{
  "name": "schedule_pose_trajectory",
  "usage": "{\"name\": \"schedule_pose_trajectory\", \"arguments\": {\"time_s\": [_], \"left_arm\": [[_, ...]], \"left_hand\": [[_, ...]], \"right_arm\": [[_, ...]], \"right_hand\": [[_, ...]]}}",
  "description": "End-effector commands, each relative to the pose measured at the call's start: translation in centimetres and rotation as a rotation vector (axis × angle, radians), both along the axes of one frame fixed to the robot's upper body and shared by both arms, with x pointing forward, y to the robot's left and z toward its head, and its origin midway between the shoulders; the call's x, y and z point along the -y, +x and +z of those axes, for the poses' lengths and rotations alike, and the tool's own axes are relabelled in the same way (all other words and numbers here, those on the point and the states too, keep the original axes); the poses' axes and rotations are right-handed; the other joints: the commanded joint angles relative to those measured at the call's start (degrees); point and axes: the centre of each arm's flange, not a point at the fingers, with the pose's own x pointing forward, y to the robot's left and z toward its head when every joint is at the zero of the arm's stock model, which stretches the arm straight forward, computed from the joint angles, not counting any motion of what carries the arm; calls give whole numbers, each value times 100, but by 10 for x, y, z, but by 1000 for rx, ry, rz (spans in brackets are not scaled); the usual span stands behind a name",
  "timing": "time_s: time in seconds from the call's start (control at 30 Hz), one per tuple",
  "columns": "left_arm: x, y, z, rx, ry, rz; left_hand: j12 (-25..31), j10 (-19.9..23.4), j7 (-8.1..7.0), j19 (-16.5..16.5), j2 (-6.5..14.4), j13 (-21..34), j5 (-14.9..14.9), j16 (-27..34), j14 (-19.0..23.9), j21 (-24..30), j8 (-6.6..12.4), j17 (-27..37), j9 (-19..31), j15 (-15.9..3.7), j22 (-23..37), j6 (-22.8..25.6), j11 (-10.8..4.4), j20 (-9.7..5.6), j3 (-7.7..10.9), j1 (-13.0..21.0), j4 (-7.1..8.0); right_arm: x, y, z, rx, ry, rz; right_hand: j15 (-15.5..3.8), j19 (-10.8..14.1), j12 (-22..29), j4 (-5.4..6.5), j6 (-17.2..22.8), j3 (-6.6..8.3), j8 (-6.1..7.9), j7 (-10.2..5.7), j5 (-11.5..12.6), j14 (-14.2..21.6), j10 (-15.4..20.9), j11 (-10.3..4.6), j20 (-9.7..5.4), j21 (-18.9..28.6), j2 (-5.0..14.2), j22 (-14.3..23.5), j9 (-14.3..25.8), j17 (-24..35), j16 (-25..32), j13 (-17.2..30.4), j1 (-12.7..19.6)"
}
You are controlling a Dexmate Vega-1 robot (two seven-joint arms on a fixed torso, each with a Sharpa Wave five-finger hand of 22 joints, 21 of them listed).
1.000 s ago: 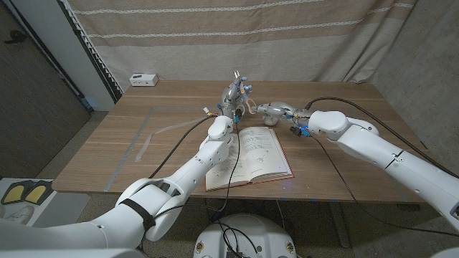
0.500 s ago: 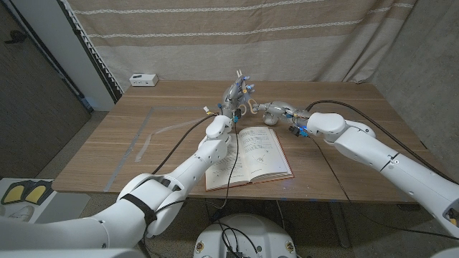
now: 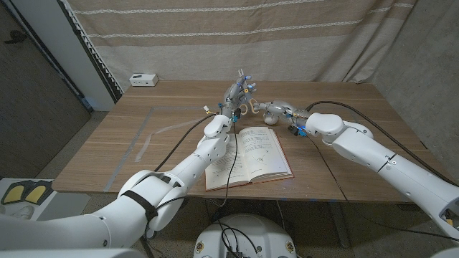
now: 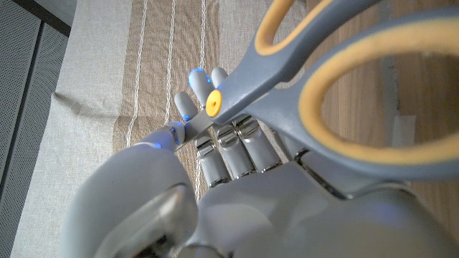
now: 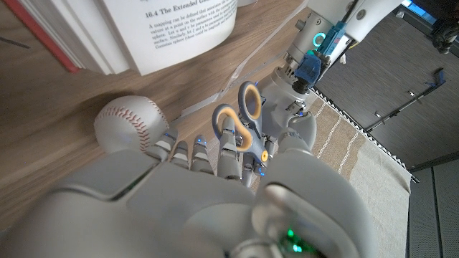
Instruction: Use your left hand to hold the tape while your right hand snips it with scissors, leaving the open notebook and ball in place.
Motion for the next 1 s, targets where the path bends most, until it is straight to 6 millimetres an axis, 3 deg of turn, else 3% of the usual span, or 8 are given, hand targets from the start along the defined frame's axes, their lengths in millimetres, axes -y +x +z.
{"name": "schedule_pose_trajectory", "arguments": {"time_s": [0.03, 0.3, 1.0], "left_arm": [[-2, 0, -1, -5, -6, 28], [-5, -5, 2, -9, -2, 136], [-1, -6, 2, 7, -11, 78]], "left_hand": [[33, 238, 4, -55, 64, 0, 35, 22, -44, -24, -22, -10, -15, -283, 24, 53, -213, -578, 59, -12, -2], [13, 206, 2, -100, 62, -52, 32, 34, -87, -33, -3, -49, 43, -283, 34, 3, -214, -566, 41, -22, -1], [20, 182, 3, -189, 90, -84, 25, 33, -194, -55, 47, -92, 143, -283, 36, -67, -216, -568, -1, -47, 10]], "right_arm": [[-1, -5, 1, 40, 19, -26], [-1, -11, 4, 65, -4, -49], [-8, -7, 3, 29, -49, -35]], "right_hand": [[15, 137, 63, -83, 137, 137, 22, 17, -8, 129, 133, 40, 10, 54, -16, 8, -8, 6, 34, 22, 176], [65, 216, 82, -140, 154, 187, 11, 10, -19, 214, 204, 90, 35, 59, -35, 5, -8, 6, 42, 22, 249], [111, 216, 22, -166, 204, 293, -2, 24, -52, 171, 92, 56, 70, 19, 31, 7, -7, 16, -7, 23, 327]]}}
